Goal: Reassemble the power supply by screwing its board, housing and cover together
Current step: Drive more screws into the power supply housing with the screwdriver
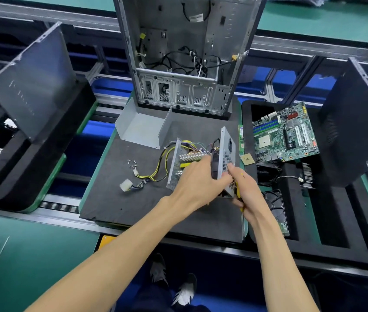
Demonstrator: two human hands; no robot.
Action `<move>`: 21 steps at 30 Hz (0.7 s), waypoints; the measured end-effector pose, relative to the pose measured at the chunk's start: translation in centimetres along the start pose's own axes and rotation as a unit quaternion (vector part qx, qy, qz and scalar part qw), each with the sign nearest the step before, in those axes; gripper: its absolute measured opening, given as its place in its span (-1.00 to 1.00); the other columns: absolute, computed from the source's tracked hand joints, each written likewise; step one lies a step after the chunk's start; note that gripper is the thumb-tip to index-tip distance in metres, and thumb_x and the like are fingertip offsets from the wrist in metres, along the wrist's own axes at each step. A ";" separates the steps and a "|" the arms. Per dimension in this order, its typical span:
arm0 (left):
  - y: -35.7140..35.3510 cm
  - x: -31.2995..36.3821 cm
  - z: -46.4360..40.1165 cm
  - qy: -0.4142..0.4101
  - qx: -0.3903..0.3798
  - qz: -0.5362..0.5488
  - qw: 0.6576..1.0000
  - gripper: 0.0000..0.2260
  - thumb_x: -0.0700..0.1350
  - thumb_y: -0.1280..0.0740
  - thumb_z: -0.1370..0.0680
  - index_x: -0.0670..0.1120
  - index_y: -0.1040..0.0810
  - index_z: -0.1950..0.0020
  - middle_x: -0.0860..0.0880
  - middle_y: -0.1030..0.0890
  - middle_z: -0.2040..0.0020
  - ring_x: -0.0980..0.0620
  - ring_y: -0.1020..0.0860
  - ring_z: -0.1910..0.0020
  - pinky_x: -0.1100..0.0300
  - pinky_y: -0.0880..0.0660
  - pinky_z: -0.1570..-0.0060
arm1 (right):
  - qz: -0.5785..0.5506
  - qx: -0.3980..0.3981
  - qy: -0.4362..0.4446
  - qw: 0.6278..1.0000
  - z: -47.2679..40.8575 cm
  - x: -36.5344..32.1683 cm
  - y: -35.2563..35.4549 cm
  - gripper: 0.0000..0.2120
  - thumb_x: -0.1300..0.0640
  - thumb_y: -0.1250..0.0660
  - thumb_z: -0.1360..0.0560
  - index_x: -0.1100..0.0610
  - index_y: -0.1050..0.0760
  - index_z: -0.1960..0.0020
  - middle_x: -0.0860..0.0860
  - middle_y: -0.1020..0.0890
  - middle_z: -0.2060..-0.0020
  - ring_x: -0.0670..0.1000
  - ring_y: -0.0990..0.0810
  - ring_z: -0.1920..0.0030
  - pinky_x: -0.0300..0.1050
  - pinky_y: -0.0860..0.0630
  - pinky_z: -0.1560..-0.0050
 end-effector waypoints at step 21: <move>0.4 -10.2 0.5 0.135 -0.184 0.408 0.884 -0.69 -0.02 -0.23 -0.67 -0.26 -0.48 -0.21 -0.31 -0.62 0.21 -0.22 -0.63 0.30 0.06 -0.60 0.28 | 0.189 0.050 0.036 0.980 -1.7 -2.7 -3.7 -0.70 -0.31 -0.44 -0.46 -0.13 -0.58 -0.04 -0.14 -0.64 0.09 -0.16 -0.59 0.11 -0.19 -0.42 0.18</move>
Point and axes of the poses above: each hand's wrist, its own z-axis away from the middle knuckle, its own y-axis out of the back of the hand, x = y × z, the point moved 8 cm from there along -z, towards the middle knuckle
